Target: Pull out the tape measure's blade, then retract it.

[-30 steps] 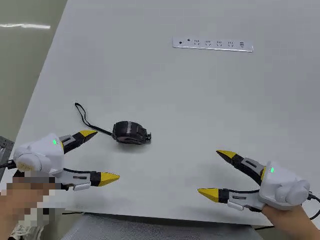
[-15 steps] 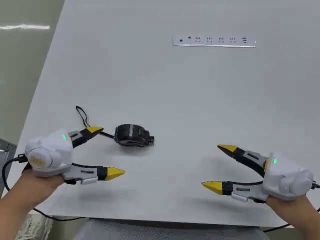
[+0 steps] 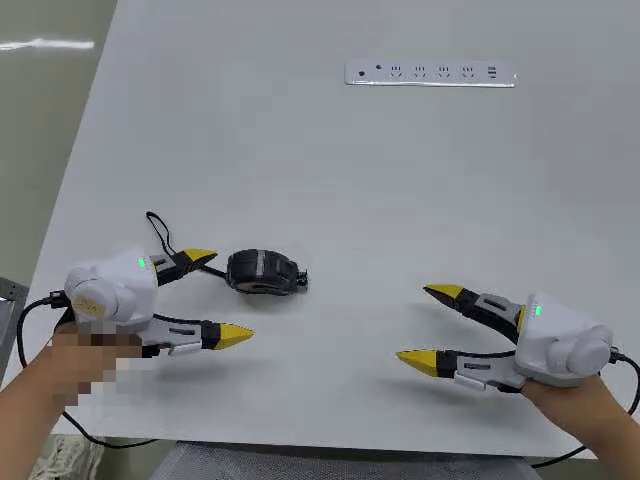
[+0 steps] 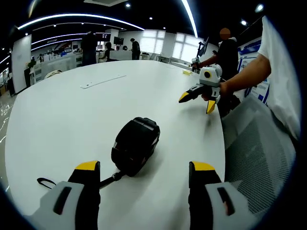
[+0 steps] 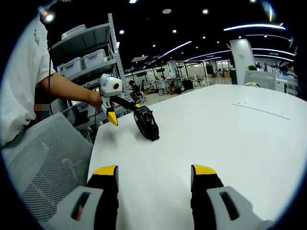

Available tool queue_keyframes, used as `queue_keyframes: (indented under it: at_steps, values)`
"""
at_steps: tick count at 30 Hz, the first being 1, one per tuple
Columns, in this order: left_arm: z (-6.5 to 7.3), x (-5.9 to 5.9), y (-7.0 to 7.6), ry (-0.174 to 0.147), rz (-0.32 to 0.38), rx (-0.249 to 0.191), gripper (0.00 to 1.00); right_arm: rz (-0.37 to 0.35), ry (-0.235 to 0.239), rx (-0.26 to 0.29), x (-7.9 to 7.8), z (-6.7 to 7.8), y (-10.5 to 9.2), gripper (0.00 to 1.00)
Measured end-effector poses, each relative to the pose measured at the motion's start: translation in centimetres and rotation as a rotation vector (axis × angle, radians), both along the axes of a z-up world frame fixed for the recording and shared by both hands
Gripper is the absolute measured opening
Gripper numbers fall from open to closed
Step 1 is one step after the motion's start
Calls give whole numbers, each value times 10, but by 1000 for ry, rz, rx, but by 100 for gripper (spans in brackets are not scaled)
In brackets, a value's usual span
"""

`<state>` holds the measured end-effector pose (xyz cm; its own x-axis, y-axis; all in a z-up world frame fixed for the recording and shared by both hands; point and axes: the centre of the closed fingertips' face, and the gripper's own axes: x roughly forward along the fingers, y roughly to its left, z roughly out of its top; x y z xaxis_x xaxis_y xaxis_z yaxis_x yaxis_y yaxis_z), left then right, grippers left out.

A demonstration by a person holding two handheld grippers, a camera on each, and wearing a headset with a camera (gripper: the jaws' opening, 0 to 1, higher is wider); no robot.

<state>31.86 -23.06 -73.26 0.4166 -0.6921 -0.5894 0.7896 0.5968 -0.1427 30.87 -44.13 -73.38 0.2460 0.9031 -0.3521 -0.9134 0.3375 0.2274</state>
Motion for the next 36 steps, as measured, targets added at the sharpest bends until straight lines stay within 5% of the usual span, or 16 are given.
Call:
queue_keyframes:
  at_steps: [18, 36]
  values:
    - [-24, 18, -4, 35, -49, 45, 64, 10, 25, 8, 14, -9, 14, 57]
    - [-29, 23, -15, 45, -108, 54, 53, 16, 37, 15, 16, -11, 20, 55]
